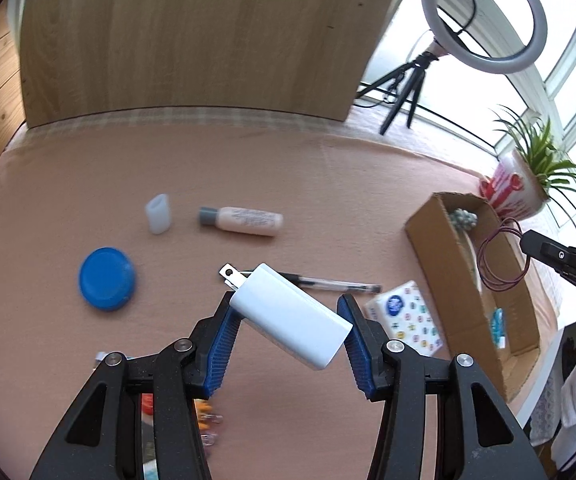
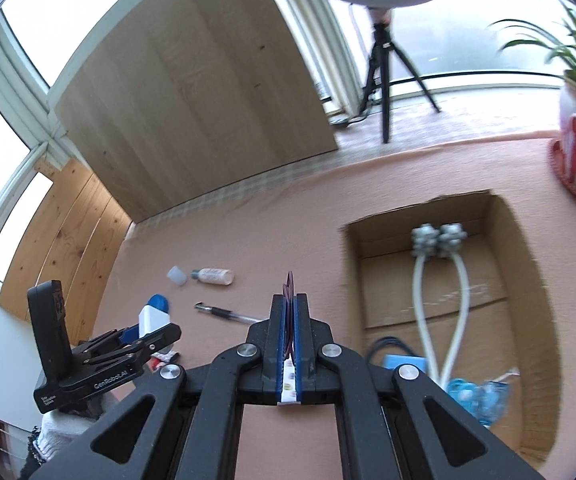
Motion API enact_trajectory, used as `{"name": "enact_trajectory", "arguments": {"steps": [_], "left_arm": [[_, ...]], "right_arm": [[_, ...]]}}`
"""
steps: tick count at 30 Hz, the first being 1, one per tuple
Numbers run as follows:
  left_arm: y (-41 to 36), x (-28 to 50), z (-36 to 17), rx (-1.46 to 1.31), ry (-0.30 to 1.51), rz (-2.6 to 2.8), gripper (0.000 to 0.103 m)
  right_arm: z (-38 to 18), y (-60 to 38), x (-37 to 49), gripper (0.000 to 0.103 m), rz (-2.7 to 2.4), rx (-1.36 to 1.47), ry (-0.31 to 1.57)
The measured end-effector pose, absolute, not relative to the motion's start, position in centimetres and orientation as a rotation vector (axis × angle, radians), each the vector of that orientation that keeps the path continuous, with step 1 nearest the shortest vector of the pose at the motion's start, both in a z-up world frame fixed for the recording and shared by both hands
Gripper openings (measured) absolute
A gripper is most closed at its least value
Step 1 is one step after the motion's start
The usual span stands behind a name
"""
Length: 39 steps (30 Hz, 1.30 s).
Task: Organize objects
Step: 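Carry the charger and elastic band into the box and open both grippers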
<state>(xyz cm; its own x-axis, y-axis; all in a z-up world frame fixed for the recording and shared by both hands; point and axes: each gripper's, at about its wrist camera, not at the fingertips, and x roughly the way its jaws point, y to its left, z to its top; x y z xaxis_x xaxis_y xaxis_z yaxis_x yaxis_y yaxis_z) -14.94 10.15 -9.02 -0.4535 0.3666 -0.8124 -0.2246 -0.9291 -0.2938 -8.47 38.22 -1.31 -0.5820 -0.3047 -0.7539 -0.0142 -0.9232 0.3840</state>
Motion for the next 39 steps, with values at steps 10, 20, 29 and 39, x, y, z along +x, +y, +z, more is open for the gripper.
{"name": "enact_trajectory", "arguments": {"steps": [10, 20, 29, 39], "left_arm": [[19.3, -13.3, -6.4, -1.284, -0.119, 2.294, 0.054], [28.2, -13.5, -5.4, -1.231, -0.012, 2.208, 0.054], [32.9, -14.0, -6.9, -1.252, 0.049, 2.181, 0.054], [32.8, -13.8, -6.8, -1.250, 0.049, 2.194, 0.059]], "right_arm": [[-1.6, 45.0, -4.7, 0.003, -2.744, 1.370, -0.587], [-4.0, 48.7, -0.8, 0.003, -2.775, 1.431, -0.661], [-5.6, 50.2, 1.1, 0.003, -2.769, 1.465, -0.708], [-5.8, 50.1, 1.2, 0.049, -2.729, 1.430, -0.793]]}}
